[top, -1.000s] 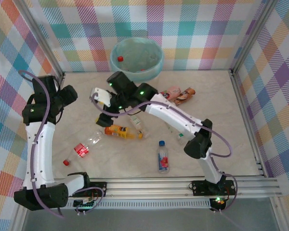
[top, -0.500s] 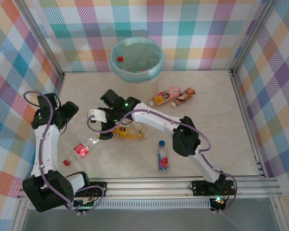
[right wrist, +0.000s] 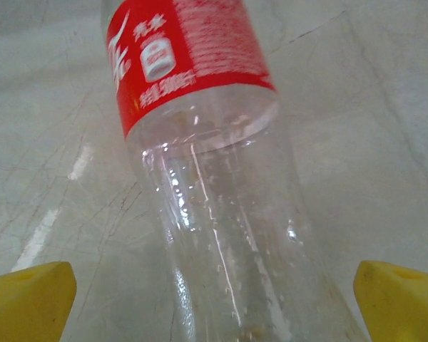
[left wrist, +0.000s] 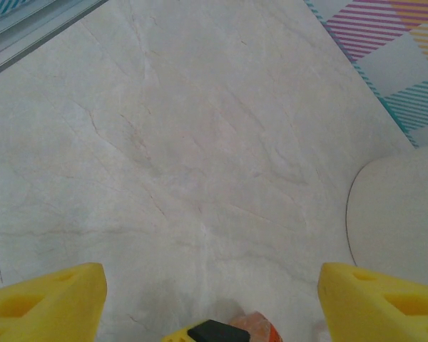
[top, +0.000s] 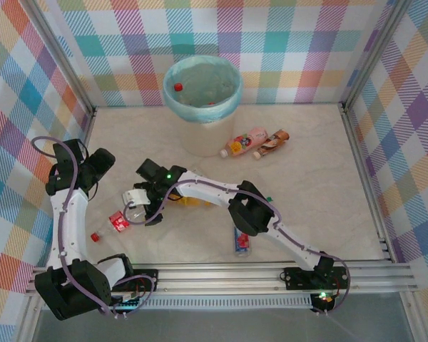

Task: Put the plastic bottles in the bin

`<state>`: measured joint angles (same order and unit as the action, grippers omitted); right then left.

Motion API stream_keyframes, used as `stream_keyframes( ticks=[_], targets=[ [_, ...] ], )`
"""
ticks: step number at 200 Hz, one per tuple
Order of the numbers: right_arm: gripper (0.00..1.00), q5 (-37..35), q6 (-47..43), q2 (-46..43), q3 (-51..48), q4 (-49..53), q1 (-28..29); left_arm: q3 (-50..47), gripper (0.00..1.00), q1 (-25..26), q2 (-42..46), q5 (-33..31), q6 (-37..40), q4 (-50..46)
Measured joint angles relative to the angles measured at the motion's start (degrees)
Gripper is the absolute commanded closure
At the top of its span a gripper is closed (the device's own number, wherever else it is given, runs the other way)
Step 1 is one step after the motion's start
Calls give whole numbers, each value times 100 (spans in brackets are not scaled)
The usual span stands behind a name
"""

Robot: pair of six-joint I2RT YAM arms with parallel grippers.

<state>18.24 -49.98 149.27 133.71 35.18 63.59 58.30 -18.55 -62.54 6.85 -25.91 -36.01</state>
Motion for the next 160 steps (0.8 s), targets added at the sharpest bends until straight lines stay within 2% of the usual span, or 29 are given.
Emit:
stream_keyframes(
  ticks=[10, 33, 53, 81, 113, 160],
  targets=[
    [6, -96, -48, 37, 0, 13, 35, 0, 22, 0, 4, 7, 0, 0],
    [24, -289, -160, 59, 0, 55, 90, 0, 22, 0, 7, 15, 0, 0],
    [35, -420, -168, 59, 42, 92, 105, 0, 22, 0, 13, 17, 0, 0],
    [38, -570, -151, 13, 142, 201, 144, 138, 21, 0, 31, 15, 26, -72],
    [41, -638, 101, -409, -7, 365, 160, 745, 21, 0, 94, 9, 133, -297],
    [43, -748, 715, -2496, -1567, 219, 92, 2085, 20, 0, 214, 72, 286, -448]
  ],
)
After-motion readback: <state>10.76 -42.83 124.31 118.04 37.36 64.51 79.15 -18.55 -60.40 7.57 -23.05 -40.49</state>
